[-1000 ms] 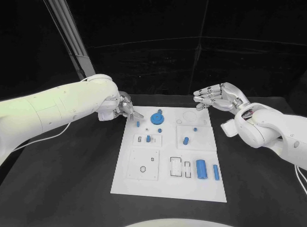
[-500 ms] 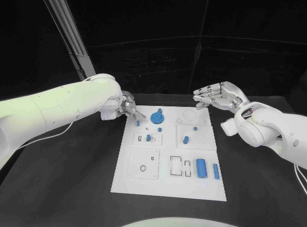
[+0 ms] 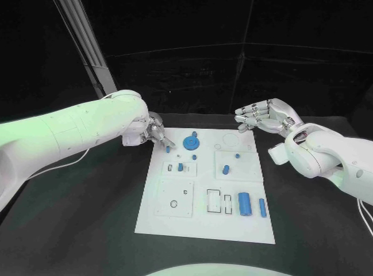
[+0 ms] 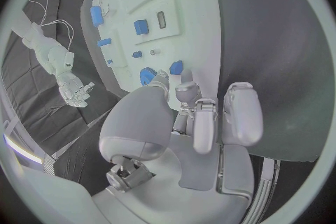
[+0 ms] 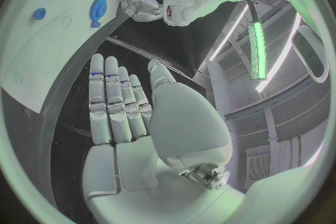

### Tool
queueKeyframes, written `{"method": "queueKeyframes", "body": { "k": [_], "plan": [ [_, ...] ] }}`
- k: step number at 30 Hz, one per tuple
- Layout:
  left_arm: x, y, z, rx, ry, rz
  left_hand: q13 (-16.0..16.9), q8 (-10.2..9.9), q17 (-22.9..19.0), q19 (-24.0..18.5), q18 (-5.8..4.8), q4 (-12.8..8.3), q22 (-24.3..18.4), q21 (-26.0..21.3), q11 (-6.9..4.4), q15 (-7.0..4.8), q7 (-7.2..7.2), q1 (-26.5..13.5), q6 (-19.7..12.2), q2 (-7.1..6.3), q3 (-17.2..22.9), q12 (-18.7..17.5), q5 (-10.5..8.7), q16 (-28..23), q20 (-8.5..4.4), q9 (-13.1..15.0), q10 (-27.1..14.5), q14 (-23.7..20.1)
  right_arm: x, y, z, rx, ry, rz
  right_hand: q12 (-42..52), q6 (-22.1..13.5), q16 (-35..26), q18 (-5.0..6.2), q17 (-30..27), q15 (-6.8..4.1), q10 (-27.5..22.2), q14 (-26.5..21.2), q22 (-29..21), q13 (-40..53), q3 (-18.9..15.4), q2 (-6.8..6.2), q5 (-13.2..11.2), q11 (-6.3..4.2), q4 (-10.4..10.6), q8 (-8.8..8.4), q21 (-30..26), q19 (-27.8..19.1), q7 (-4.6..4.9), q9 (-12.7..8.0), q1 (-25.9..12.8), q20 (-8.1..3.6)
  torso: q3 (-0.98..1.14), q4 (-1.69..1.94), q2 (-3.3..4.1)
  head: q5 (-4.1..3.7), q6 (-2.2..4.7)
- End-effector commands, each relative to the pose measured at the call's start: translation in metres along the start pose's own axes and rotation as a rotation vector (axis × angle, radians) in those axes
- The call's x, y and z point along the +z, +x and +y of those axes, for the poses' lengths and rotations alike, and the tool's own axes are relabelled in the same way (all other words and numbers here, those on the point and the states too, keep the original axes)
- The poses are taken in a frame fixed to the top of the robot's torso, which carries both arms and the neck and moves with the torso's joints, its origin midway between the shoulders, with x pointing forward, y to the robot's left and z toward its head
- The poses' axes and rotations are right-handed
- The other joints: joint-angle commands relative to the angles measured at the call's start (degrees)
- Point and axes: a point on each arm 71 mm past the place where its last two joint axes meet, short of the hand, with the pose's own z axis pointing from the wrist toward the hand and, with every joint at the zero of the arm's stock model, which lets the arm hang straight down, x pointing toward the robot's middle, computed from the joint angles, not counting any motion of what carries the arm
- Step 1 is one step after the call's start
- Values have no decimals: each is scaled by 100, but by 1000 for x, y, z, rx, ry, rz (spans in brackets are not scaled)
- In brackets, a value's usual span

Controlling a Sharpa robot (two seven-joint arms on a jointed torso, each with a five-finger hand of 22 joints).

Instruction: Assemble the parts on the task board

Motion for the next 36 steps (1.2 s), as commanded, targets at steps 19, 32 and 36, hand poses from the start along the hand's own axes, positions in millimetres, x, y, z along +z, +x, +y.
{"method": "queueKeyframes", "body": {
  "k": [19, 32, 36],
  "plan": [
    [1, 2, -3, 15, 1, 13, 26, 46, 1509, 36, 49, -50, 22, 24, -10, -55, 11, 228, 9, 121, 90, 46, 1, 18, -22, 14, 54, 596, 1, 1, 2, 6, -14, 7, 21, -41, 0, 22, -5, 9, -27, -43, -5, -3, -42, 3, 29, 8, -6, 18, -30, 14, -17, 9, -65, 10, 1, 3, -2, -1, -16],
    [2, 5, -7, 28, 12, 35, -1, 24, 1509, 31, 51, -327, 23, 13, -40, -76, -20, 779, -26, 275, 493, 14, 8, 18, -39, -2, 40, 596, 1, 2, 2, 7, -15, 9, 25, -41, 1, 23, -10, 8, -31, -43, -9, -3, -38, 12, 37, 7, -12, 20, -36, 18, -17, 10, -59, 10, 2, 4, -3, -6, -32],
    [2, 5, -7, 29, 13, 38, 1, 23, 1509, 32, 50, -331, 27, 16, -40, -76, -20, 784, -25, 272, 499, 15, 8, 18, -39, -3, 42, 596, 1, 2, 2, 7, -15, 10, 25, -41, 1, 23, -10, 8, -31, -43, -9, -3, -38, 12, 37, 7, -12, 20, -36, 18, -17, 10, -59, 10, 2, 7, -2, -5, -33]
  ]
}}
